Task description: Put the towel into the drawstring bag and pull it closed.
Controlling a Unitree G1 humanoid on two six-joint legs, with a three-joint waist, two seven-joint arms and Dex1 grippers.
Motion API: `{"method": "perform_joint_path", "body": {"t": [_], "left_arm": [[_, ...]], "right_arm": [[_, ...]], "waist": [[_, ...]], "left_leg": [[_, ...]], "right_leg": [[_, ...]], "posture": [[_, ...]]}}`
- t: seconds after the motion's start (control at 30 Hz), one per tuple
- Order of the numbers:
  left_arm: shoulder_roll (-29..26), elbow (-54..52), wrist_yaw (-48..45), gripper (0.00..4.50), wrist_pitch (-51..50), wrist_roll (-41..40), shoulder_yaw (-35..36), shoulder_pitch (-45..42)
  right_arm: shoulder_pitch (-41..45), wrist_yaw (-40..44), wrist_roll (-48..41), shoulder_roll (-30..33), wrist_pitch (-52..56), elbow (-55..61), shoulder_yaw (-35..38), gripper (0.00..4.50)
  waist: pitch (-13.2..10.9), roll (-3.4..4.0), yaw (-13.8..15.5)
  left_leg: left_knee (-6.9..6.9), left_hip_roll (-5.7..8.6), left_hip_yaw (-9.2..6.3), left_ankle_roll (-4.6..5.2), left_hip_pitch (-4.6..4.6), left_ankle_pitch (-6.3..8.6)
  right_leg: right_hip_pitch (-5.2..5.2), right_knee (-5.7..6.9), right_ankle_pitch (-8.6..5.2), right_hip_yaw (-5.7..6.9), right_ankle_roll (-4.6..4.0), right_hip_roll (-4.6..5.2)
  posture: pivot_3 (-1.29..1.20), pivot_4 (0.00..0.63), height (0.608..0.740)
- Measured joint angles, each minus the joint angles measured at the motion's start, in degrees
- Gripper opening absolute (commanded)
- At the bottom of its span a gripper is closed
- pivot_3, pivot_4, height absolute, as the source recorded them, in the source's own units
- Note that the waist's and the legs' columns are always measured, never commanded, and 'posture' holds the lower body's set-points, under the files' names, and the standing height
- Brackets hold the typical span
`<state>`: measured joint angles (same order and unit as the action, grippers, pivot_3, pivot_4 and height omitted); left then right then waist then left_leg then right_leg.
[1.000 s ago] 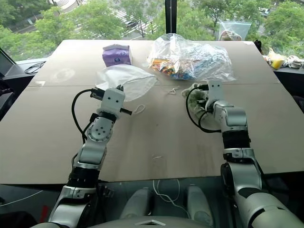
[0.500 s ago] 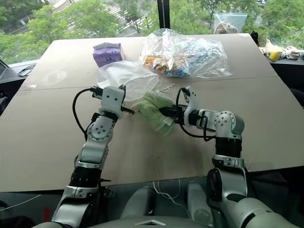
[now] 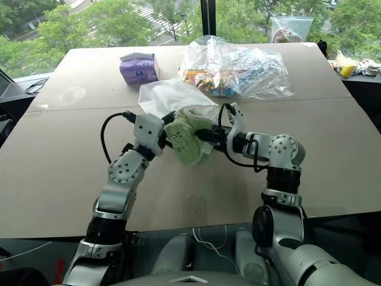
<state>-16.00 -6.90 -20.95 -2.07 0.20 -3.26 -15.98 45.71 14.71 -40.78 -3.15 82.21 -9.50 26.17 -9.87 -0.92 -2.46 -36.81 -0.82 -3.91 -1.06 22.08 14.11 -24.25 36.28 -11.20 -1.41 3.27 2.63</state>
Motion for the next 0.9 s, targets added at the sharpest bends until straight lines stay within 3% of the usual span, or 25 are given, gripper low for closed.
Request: {"method": "perform_joint_path", "body": {"t": [0.27,0.47,0.7,0.9], "left_arm": [[0.3,-1.3,-3.2,0.0,0.4,-2.2,-1.1,0.6],[0.3,-2.0,-5.3,0.0,1.4,-2.9,-1.8,1.0],[0.4,-4.7,-7.7,0.0,1.0,-5.4,-3.2,2.6],[1.5,-5.1,-8.1,0.0,-1.0,-7.2,-4.1,2.5]], "right_arm": [[2.1,-7.4,0.0,-1.6,0.1,-4.6,6.4,0.07],[0.8,-6.8,0.0,-0.8,1.3,-1.6,0.2,0.07],[6.1,-16.0,-4.2,-4.4,-3.0,-7.6,13.3,0.07],[7.6,-33.8,-17.8,-4.8,-8.9,-11.1,23.8,0.07]], "waist": [[-0.1,0.07,0.0],[-0.1,0.13,-0.1],[-0.1,0.14,0.1],[-0.1,0.15,0.0]], "left_leg": [[0.01,0.0,0.0,0.0,0.05,0.0],[0.06,-0.01,-0.01,0.0,0.04,0.0],[0.03,-0.01,0.0,0.0,0.07,0.0],[0.14,-0.01,-0.01,0.01,0.13,0.0]], "right_leg": [[0.0,-0.05,0.0,0.01,0.0,0.0],[-0.01,-0.08,-0.01,0.01,0.0,0.0],[0.0,-0.11,0.0,0.02,0.01,0.0],[-0.01,-0.26,0.04,0.04,-0.05,0.0]], "posture": [[0.0,0.15,0.74],[0.0,0.15,0.74],[0.0,0.15,0.74],[0.0,0.15,0.74]]}}
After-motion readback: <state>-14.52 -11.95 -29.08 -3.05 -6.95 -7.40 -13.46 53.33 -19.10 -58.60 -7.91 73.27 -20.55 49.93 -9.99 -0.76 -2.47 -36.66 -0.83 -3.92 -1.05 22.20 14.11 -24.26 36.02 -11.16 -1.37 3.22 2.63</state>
